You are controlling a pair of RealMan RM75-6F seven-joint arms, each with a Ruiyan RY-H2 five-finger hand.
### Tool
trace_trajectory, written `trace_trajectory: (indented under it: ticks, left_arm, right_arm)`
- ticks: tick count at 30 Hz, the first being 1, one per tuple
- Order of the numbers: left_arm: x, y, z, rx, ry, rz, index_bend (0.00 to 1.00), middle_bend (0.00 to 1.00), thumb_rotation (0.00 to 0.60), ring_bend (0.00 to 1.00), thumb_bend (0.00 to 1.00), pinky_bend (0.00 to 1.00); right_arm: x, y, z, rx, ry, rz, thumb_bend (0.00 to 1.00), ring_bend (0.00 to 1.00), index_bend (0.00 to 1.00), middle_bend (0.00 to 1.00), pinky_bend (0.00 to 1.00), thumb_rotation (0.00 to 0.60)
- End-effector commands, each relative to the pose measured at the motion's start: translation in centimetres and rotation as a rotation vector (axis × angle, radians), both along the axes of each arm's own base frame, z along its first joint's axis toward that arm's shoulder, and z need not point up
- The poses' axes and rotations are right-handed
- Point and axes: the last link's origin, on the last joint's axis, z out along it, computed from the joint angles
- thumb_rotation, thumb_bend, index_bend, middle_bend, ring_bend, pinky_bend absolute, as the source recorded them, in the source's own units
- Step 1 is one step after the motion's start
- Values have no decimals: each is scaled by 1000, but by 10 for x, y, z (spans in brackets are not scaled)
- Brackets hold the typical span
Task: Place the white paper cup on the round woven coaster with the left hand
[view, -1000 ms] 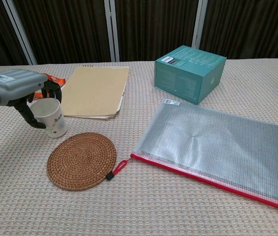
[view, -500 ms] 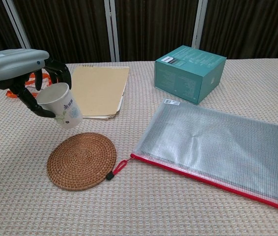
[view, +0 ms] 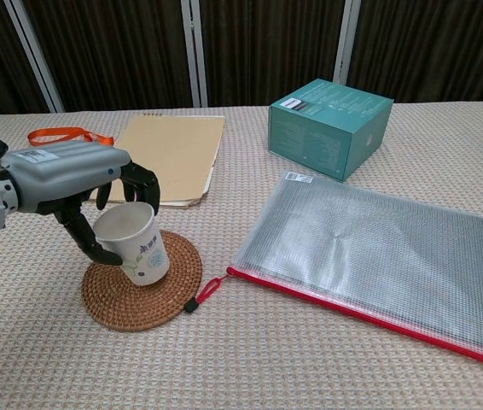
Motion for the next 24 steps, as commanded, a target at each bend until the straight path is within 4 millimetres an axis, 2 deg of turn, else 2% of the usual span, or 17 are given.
trace_trajectory:
  ticks: [1, 4, 5, 6, 10, 16, 20, 22, 23, 24]
  left_arm:
    - [0, -1, -3, -6, 14, 2, 371, 389, 600, 322, 98, 459]
    - [-3, 0, -2, 12, 49, -5, 132, 144, 600, 144, 11, 334]
    - [-4, 0, -2, 20, 70, -11, 41, 45, 600, 59, 0, 246]
    - [-5, -2, -1, 21, 86, -13, 1, 1, 600, 6, 0, 168]
    - [-2, -6, 10, 37, 71, -12, 0, 0, 600, 0, 0, 44]
    - [-1, -14, 53, 136, -6, -23, 0, 0, 600, 0, 0, 4]
    - [-15, -25, 93, 257, -25, 7, 0, 0, 600, 0, 0, 0]
    - [-30, -36, 115, 329, -32, 39, 0, 0, 600, 0, 0, 0]
    - [-34, -39, 119, 345, -32, 50, 0, 0, 600, 0, 0, 0]
    - [-46, -47, 132, 389, -34, 80, 0, 0, 600, 0, 0, 0]
  right_arm:
    - [0, 0, 1, -2, -1, 2, 0, 0, 0, 0, 0, 600]
    - [0, 0, 2, -3, -4, 1, 0, 0, 0, 0, 0, 600]
    - [0, 0, 2, -3, -5, 1, 0, 0, 0, 0, 0, 600]
    - [0, 1, 2, -4, -6, 2, 0, 0, 0, 0, 0, 600]
    - [1, 2, 3, -5, -12, 8, 0, 0, 0, 0, 0, 600]
    - [5, 4, 5, -2, -31, 24, 0, 0, 0, 0, 0, 600]
    - [7, 7, 7, 3, -44, 34, 0, 0, 0, 0, 0, 600]
    - [8, 9, 7, 6, -52, 39, 0, 0, 0, 0, 0, 600]
    - [8, 10, 7, 6, -53, 41, 0, 0, 0, 0, 0, 600]
    - [10, 11, 8, 7, -54, 47, 0, 0, 0, 0, 0, 600]
